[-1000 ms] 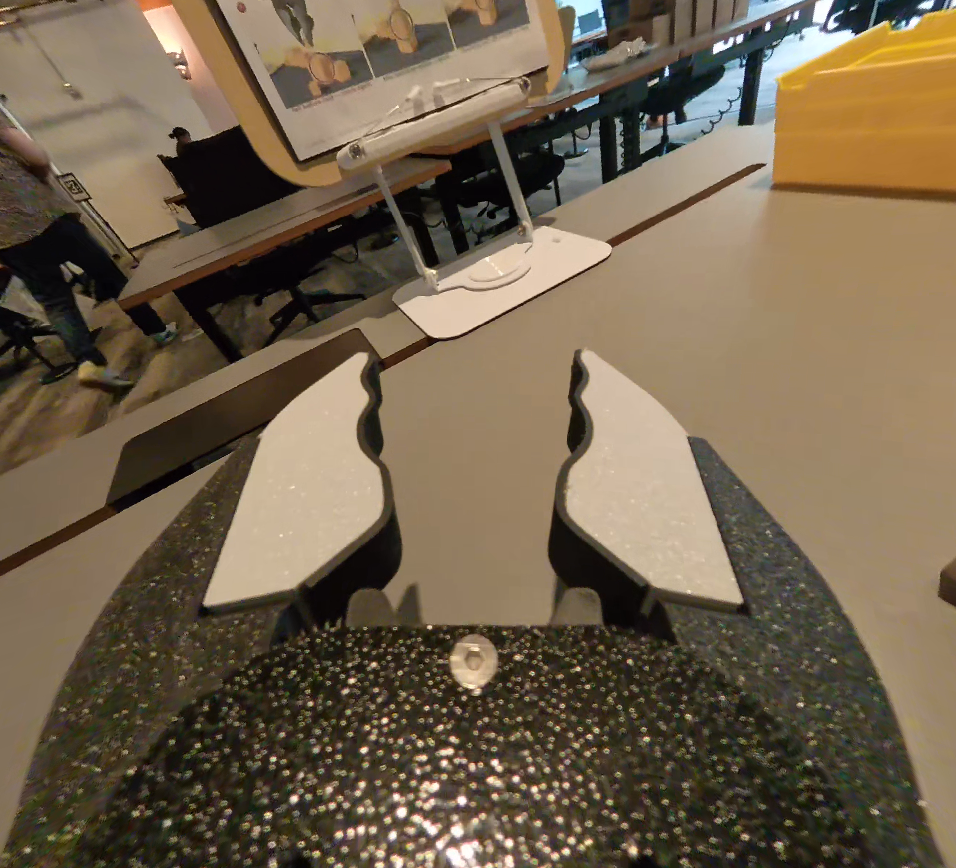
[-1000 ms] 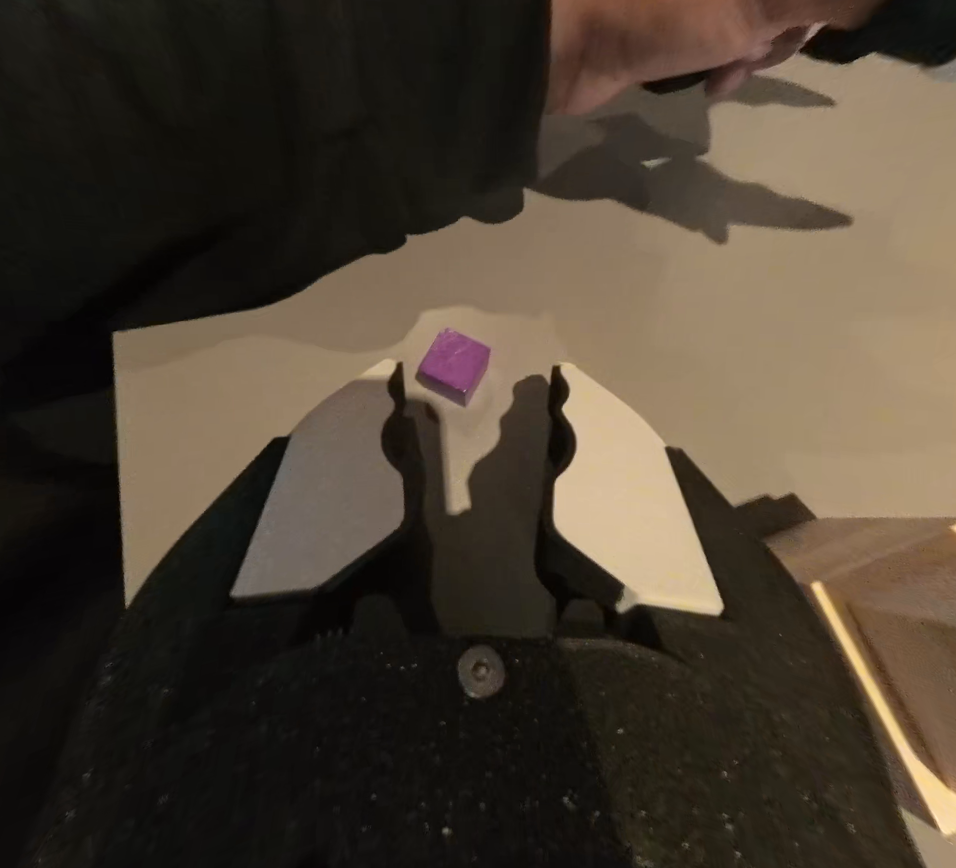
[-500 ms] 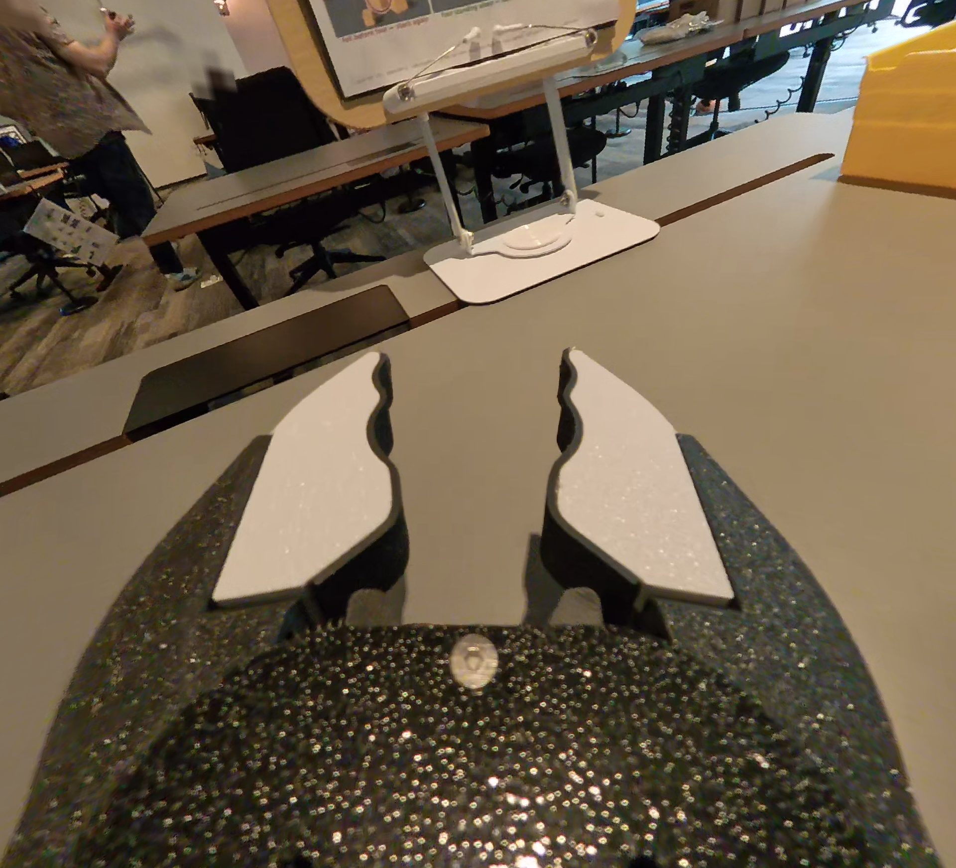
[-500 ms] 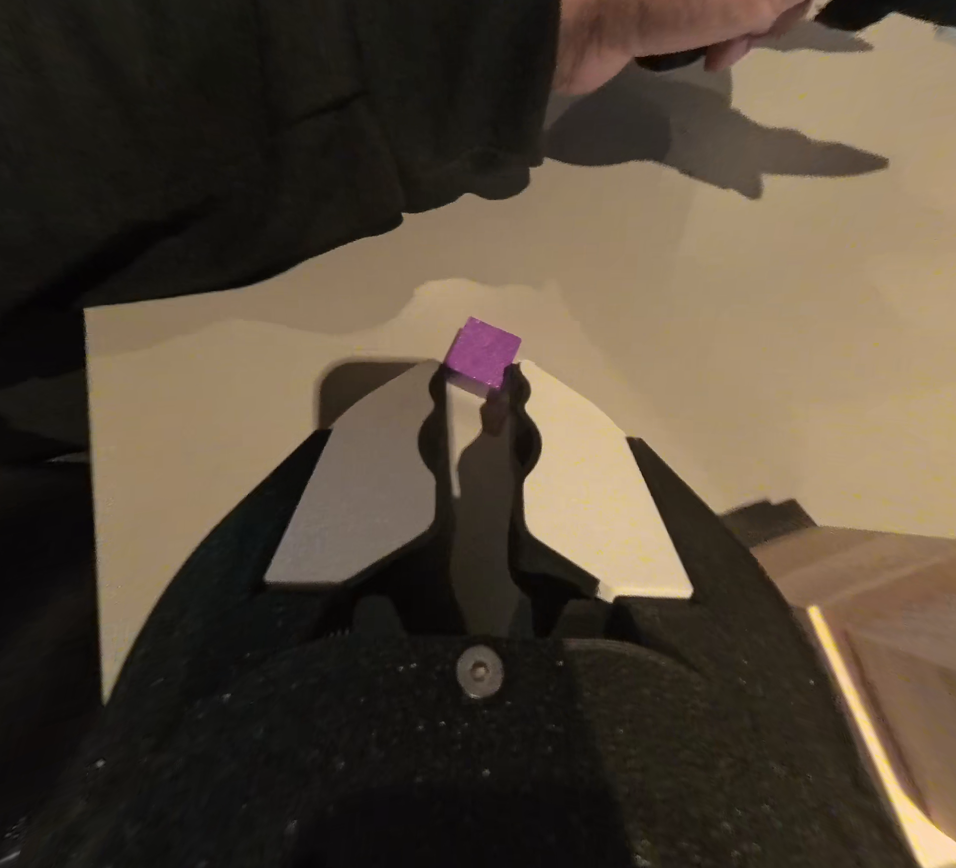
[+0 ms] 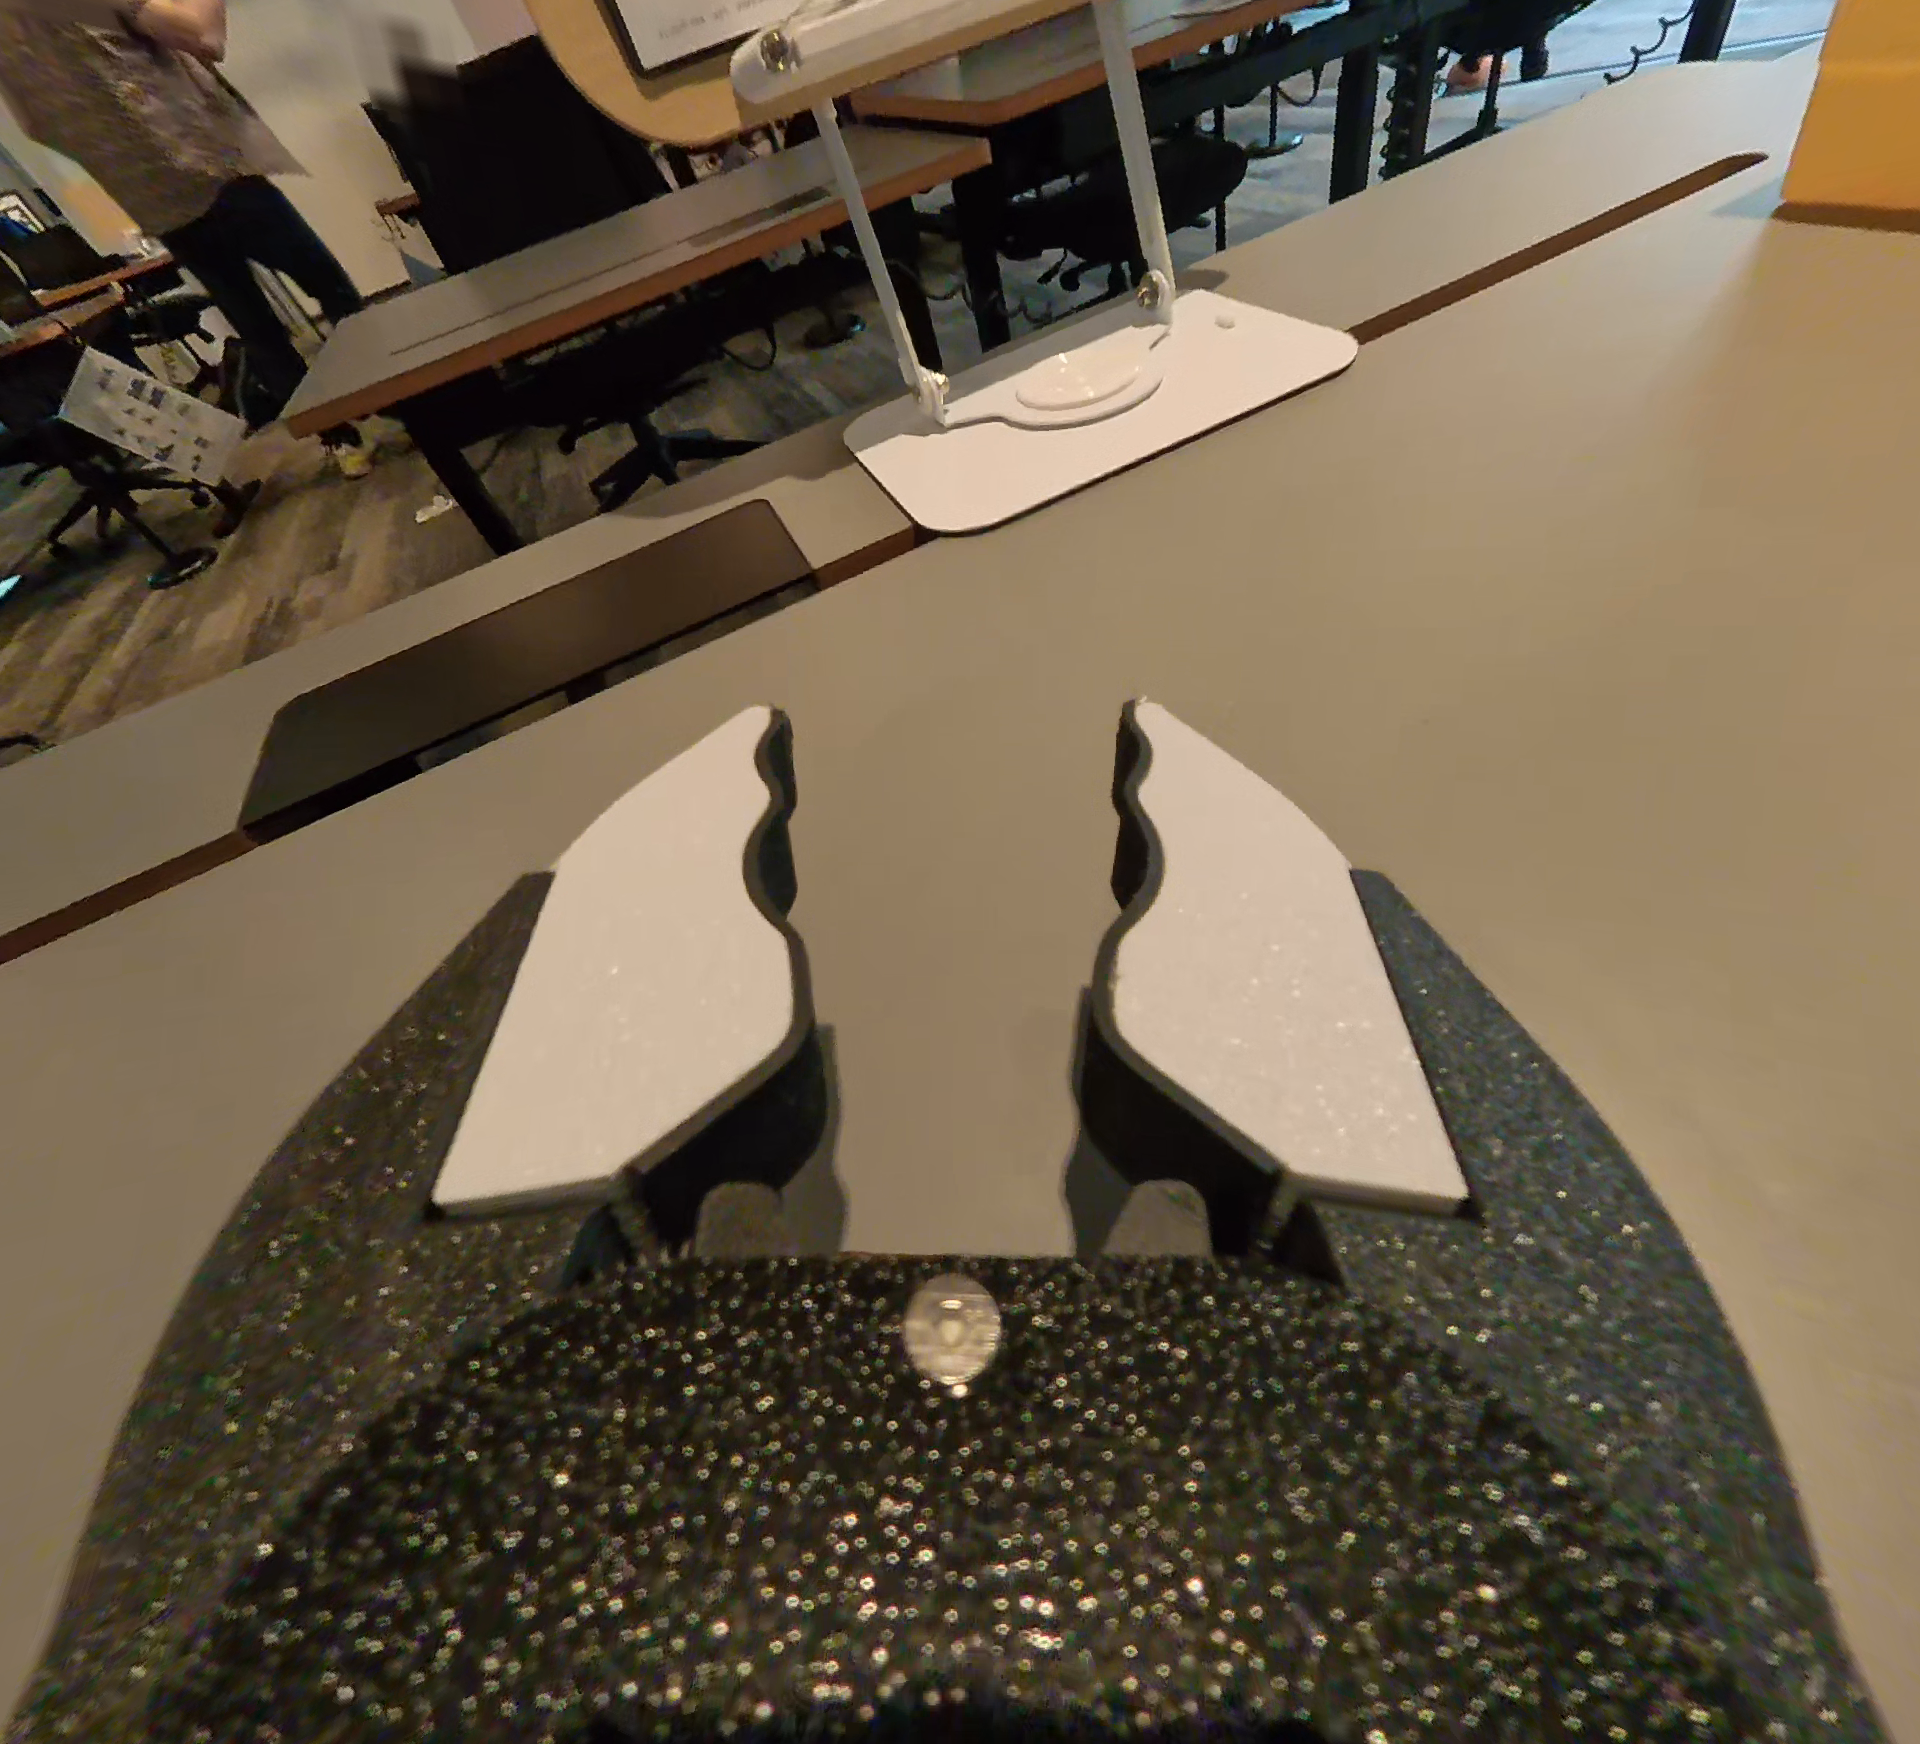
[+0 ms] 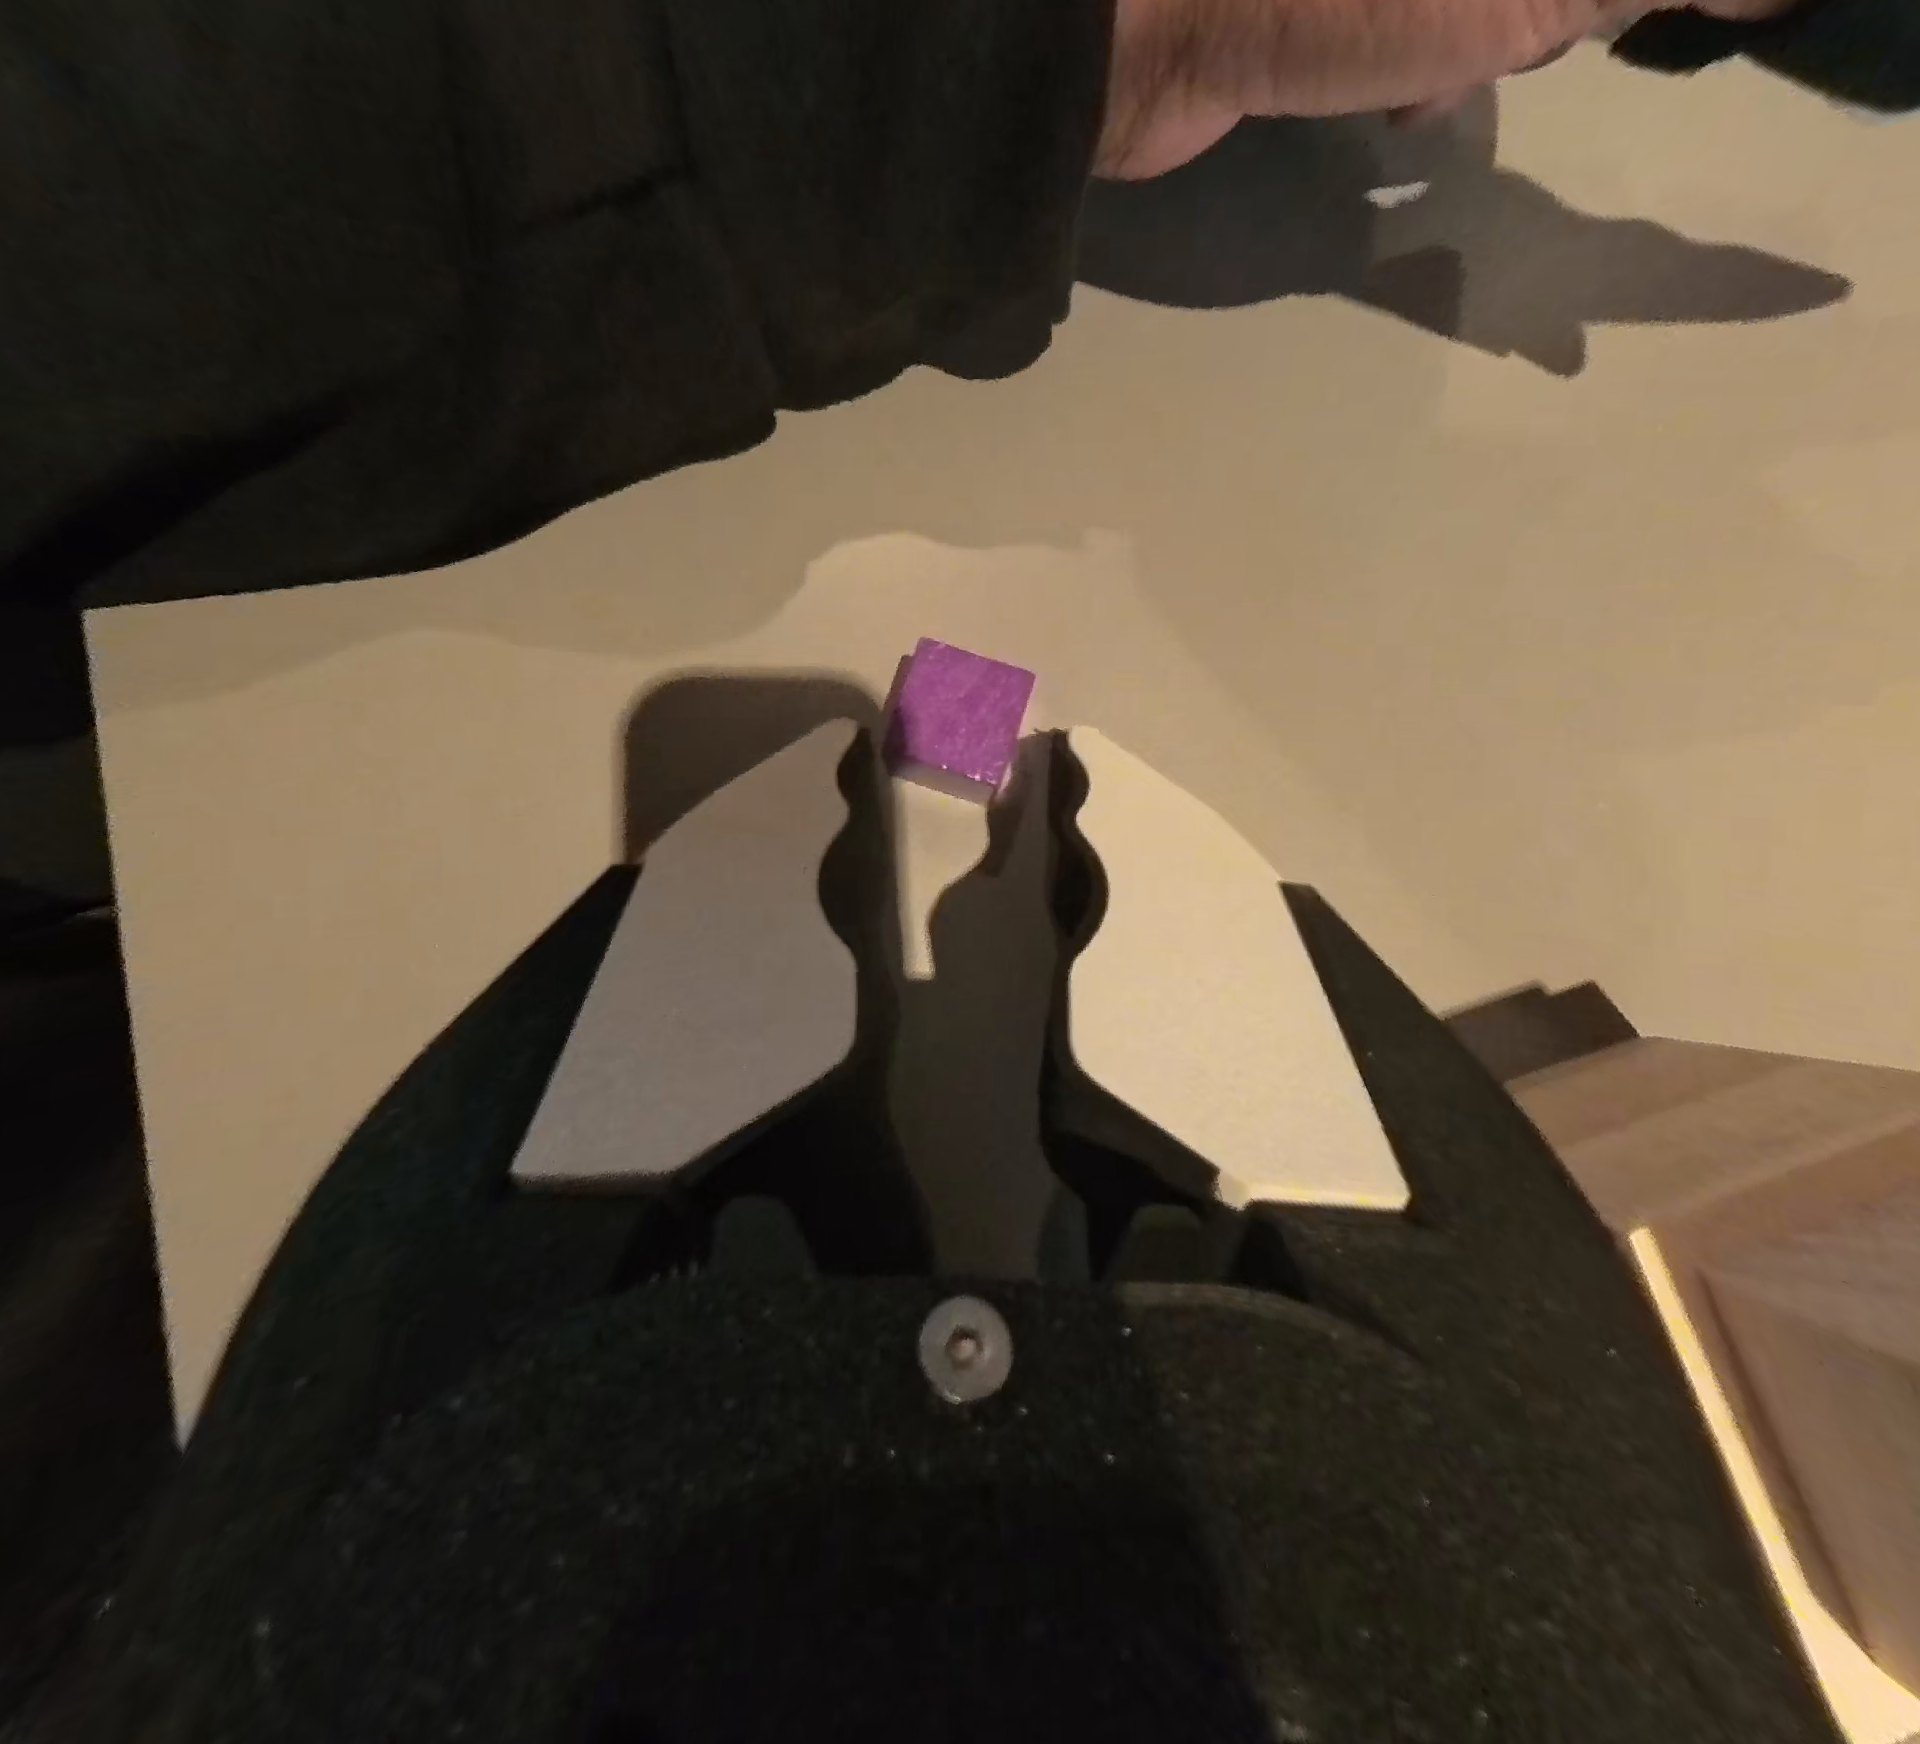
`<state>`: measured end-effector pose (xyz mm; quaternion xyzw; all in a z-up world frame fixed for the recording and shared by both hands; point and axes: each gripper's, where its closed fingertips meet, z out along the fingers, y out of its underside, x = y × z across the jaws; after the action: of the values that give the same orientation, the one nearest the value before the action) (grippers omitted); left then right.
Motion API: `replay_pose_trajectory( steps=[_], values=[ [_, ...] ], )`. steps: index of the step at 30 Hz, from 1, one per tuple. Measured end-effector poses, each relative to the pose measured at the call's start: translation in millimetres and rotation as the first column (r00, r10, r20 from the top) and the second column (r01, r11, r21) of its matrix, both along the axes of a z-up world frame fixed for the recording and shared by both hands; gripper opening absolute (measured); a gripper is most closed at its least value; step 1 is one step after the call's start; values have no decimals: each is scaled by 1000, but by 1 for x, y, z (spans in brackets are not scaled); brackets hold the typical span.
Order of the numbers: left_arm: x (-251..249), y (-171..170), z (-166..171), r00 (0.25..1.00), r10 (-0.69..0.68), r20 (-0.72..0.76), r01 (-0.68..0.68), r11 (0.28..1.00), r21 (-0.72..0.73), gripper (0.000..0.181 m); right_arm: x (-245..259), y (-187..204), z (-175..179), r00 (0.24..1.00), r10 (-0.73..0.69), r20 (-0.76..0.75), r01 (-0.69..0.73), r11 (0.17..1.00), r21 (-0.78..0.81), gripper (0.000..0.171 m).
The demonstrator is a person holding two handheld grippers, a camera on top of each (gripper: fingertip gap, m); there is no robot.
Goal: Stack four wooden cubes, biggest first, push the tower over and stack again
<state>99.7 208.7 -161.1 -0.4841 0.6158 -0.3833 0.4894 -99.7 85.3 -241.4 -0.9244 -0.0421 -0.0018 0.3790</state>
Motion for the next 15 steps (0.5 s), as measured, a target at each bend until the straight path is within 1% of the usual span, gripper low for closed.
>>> replay_pose_trajectory(
  steps=[1, 2, 5, 8, 10, 12, 15],
  values=[
    [1, -1, -2, 1000, -2, -8, 2, 1000, -2, 59, 0, 0, 0, 1000, 4, -2, -4, 1000, 0, 26],
    [2, -2, -5, 1000, -2, -16, 2, 1000, -5, 59, 0, 0, 0, 1000, 5, -3, -5, 1000, 0, 23],
    [4, -4, -8, 999, -6, -34, 6, 1000, 12, 58, -2, 0, 2, 1000, 18, 1, -18, 1000, 19, 23],
    [6, -8, -12, 998, -17, -53, 19, 999, 33, 58, -14, -1, 13, 994, 107, 4, -107, 990, 96, 23],
    [8, -10, -15, 997, -23, -70, 27, 998, 53, 58, -25, -2, 25, 982, 191, 3, -188, 966, 175, 23],
    [11, -12, -17, 996, -33, -81, 39, 997, 69, 57, -34, -3, 39, 970, 242, -17, -230, 942, 244, 23],
    [14, -15, -21, 993, -53, -106, 61, 995, 77, 56, -46, -8, 74, 941, 337, -23, -306, 880, 363, 23]
  ],
)
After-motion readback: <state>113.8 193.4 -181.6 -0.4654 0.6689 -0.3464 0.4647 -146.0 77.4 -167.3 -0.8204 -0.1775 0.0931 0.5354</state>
